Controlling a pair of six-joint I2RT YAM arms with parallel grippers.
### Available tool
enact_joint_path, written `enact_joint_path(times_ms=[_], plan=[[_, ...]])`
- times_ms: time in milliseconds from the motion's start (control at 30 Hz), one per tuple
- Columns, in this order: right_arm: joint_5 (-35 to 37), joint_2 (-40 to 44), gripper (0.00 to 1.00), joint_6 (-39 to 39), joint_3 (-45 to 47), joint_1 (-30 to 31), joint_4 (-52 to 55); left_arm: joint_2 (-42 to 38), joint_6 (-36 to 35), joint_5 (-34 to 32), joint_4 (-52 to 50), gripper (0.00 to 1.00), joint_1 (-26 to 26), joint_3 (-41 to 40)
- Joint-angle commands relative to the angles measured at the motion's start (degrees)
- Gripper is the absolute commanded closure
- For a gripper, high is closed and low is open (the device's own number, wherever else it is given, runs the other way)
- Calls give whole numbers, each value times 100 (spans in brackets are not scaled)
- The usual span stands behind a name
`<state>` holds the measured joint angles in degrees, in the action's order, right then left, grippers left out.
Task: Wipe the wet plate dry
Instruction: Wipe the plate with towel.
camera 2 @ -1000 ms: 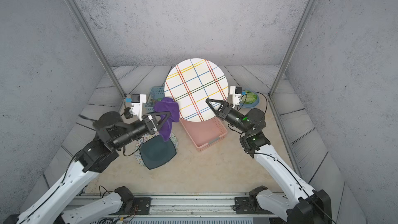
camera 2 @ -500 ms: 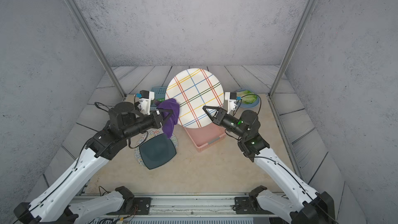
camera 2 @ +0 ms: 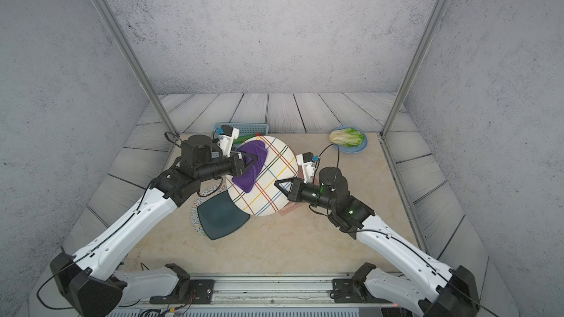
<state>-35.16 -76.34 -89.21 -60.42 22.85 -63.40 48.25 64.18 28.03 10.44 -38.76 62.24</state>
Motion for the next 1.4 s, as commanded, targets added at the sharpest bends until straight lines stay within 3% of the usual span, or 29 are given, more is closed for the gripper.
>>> enact_joint_path(times_ms=[0,133,400,567,700,833,1000,1100,1167,1267,1367], plan=[[329,712,100,461,520,-249,797,-528,-1807,-874,-1829,100,-44,370],[244,1349,100,1540,720,-234,2770,-438,-2063,-1002,-2066,100,-44,239],[-330,1677,100,2199,735,393,2930,865,-2872,-1733,-3015,100,131,638],[-231,2120,100,3314,899,1097,4120,1213,-3131,-1354,-3055,100,714,1120],[-122,2096,100,3957,819,1864,4582,1755,-3698,-971,-3635,100,810,1774],[97,1992,100,3690,785,1928,3974,2317,-3768,-409,-3635,100,654,1730],[928,2209,100,4150,691,1826,4744,2385,-3176,-385,-2951,100,748,879],[415,2097,100,3985,909,1867,4416,2339,-3309,-293,-2895,100,913,745],[187,1970,100,3795,944,1913,4259,2417,-3681,-268,-3034,100,688,759],[586,2004,100,3721,902,1917,4072,2655,-4069,-615,-3221,100,-8,545],[913,2071,100,3713,738,1836,4081,2827,-3919,-811,-3306,100,-193,163]])
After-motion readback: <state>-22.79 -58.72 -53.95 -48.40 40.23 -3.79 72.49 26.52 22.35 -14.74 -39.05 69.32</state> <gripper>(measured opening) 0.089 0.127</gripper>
